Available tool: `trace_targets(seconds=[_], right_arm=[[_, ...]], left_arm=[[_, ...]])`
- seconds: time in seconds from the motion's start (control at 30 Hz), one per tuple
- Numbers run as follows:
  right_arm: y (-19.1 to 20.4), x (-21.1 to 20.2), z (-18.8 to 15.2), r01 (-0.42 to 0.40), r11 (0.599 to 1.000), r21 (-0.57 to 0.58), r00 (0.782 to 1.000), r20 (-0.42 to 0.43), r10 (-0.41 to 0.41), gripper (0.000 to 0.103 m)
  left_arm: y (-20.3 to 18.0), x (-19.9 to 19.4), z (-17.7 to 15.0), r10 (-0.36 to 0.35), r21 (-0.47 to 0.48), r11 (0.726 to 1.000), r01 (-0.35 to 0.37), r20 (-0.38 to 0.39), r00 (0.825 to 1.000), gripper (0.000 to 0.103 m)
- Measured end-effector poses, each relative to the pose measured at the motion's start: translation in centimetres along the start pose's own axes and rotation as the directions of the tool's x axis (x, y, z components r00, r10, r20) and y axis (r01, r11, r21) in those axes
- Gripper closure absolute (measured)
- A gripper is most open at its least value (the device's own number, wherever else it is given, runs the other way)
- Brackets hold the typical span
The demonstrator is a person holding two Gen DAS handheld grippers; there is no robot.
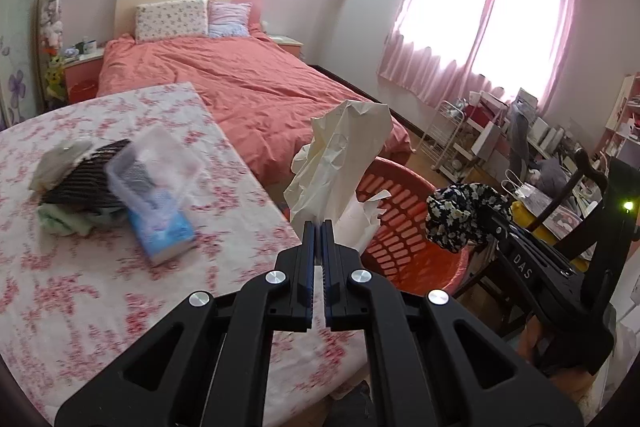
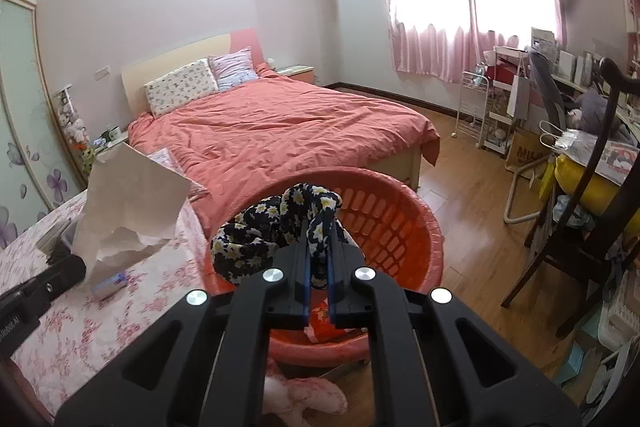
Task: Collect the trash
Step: 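Carry tissue and floral cloth over the orange basket and release both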
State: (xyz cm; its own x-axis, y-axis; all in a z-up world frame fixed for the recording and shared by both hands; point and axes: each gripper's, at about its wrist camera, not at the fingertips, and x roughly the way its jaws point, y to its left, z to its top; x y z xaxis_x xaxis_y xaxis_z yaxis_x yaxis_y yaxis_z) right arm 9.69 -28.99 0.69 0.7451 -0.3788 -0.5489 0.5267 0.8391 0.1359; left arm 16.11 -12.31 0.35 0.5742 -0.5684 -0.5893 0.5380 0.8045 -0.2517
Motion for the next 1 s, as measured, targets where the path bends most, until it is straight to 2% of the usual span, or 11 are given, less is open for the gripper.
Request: trace_targets(seconds=[0.77, 0.97, 1.0], right_arm=[[-2.9, 5.7, 1.1, 0.006, 0.997, 0.075, 0.999, -0.044, -0.003, 0.096], [-3.5, 6.4, 1.3, -0.024, 0.994, 0.104, 0.998, -0.047, 0.029, 0.085], [-3.6, 6.5, 1.3, -0.026, 0.994, 0.105, 0.998, -0.047, 0.031, 0.078]], left_arm=[[-4.7, 7.1, 0.7, -0.052, 0.039, 0.998, 0.057, -0.109, 0.993, 0.100], [-5.0, 8.1, 0.3, -0.049, 0.031, 0.998, 0.054, -0.136, 0.990, 0.099], [-4.9, 8.2, 0.2, -0.049, 0.024, 0.998, 0.053, -0.140, 0.989, 0.097]])
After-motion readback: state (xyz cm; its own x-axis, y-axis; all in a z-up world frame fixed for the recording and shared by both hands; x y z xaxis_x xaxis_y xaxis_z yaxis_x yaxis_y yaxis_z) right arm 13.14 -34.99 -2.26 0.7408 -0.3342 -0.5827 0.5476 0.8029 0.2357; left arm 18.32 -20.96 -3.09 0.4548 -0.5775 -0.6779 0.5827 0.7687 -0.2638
